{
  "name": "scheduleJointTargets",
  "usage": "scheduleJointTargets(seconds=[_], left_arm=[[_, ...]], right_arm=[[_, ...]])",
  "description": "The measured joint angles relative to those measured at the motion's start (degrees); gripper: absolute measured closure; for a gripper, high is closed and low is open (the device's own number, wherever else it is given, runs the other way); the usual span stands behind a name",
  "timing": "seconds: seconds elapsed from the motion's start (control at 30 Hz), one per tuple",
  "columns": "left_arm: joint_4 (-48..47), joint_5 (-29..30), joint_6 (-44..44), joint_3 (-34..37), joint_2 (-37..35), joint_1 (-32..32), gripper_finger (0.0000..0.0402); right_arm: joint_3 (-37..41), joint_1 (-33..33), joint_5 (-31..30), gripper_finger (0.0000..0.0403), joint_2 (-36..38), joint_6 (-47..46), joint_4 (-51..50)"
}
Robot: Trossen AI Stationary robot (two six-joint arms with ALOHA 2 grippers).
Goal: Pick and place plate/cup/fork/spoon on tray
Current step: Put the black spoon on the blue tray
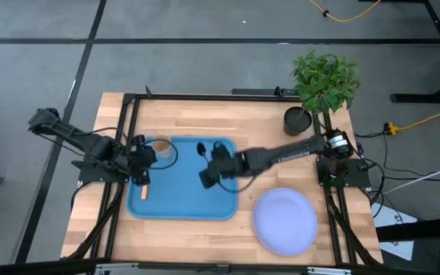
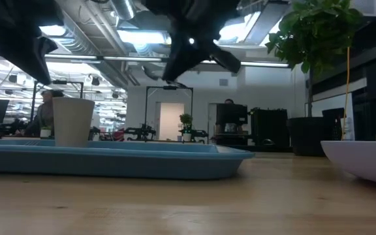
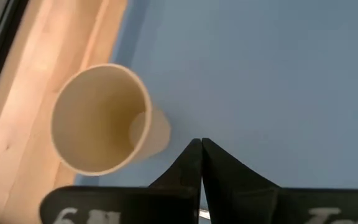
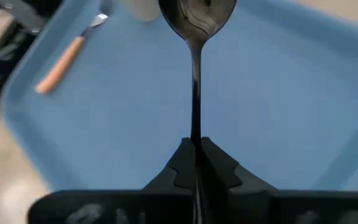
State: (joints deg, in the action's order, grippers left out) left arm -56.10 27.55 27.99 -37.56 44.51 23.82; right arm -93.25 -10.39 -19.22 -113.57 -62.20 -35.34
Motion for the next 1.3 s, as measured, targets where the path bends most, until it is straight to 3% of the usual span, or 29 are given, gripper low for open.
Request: scheduleJointTargets(seconds=[0.27,0.53,0.67,0.83,0.97,1.13,1.3], left_arm=[[0.24,-0.04,4.16,0.0,0.02,11.68,0.0397],[7.13,-2.0,12.02,0.0,0.04,28.56,0.0399],[10.15,-0.13,12.55,0.0,0.04,35.58,0.04],[10.37,4.23,15.58,0.0,0.04,40.45,0.04],[10.38,5.28,17.62,0.0,0.04,42.13,0.0399],[10.35,5.38,18.59,0.0,0.04,42.77,0.04],[10.37,5.4,18.6,0.0,0.06,42.75,0.0396]], right_arm=[[0.0,-5.82,-3.7,0.0396,-4.29,-5.31,13.96],[0.0,-4.82,-3.43,0.0396,-9.0,-6.8,25.91],[-2.03,-3.31,0.09,0.0396,-12.07,-9.04,27.02],[-11.16,-1.48,4.86,0.0397,-19.58,-8.67,24.88],[-23.73,-0.38,8.98,0.0397,-26.69,-6.32,16.01],[-36.94,-0.33,8.59,0.0396,-33.03,-4.91,5.93],[-41.83,-0.35,8.24,0.0393,-35.96,-7.07,5.68]])
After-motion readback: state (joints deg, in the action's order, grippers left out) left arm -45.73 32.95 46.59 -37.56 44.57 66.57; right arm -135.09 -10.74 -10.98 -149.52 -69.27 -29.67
